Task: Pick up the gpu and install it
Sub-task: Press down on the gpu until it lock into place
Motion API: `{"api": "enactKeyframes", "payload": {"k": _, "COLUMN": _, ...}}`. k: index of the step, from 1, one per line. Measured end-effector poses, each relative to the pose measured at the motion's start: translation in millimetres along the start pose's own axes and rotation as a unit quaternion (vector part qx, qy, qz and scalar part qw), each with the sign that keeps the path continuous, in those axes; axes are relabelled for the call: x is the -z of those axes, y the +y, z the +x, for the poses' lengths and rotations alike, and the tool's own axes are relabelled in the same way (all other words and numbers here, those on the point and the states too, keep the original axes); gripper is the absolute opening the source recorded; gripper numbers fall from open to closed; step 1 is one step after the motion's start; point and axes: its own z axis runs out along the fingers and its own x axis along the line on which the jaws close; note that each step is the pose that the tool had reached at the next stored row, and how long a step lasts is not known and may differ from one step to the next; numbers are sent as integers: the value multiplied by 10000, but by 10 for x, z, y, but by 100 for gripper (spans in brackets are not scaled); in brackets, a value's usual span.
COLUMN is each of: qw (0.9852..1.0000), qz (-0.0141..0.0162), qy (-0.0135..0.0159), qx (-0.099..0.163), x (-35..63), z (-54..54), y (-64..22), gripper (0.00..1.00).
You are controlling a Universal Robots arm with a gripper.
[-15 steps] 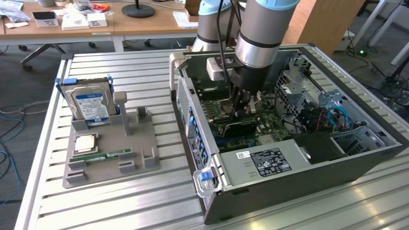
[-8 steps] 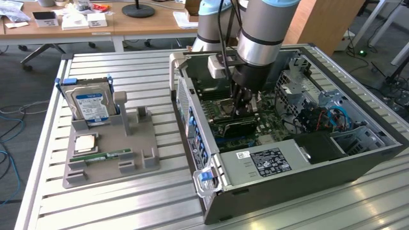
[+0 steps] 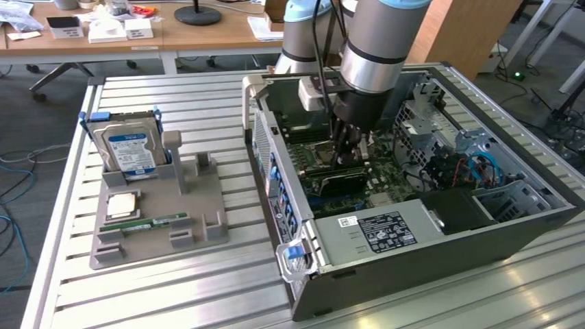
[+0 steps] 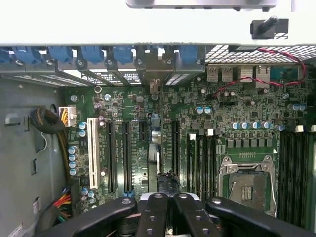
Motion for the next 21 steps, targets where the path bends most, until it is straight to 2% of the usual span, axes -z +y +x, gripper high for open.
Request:
{"api": "enactKeyframes", "payload": {"k": 3, "qw": 10000, "qz": -31, "qy": 1, "qx": -16, "x": 12, "z": -3, "y": -1, "gripper": 10}}
{"api": "enactKeyframes", "payload": {"k": 7, "qw": 10000, "qz": -33, "qy": 3, "qx": -16, "x": 14, "z": -2, "y": -1, "gripper": 10}}
{"api": "enactKeyframes", "payload": {"k": 12, "qw": 10000, "qz": -34, "qy": 5, "qx": -16, "x": 145, "z": -8, "y": -4, "gripper": 10}}
{"api": "enactKeyframes", "payload": {"k": 17, "qw": 10000, "qz": -34, "qy": 5, "qx": -17, "x": 236, "z": -11, "y": -7, "gripper": 10}}
{"api": "enactKeyframes", "payload": {"k": 21, "qw": 10000, "qz": -34, "qy": 4, "qx": -16, "x": 252, "z": -12, "y": -7, "gripper": 10}}
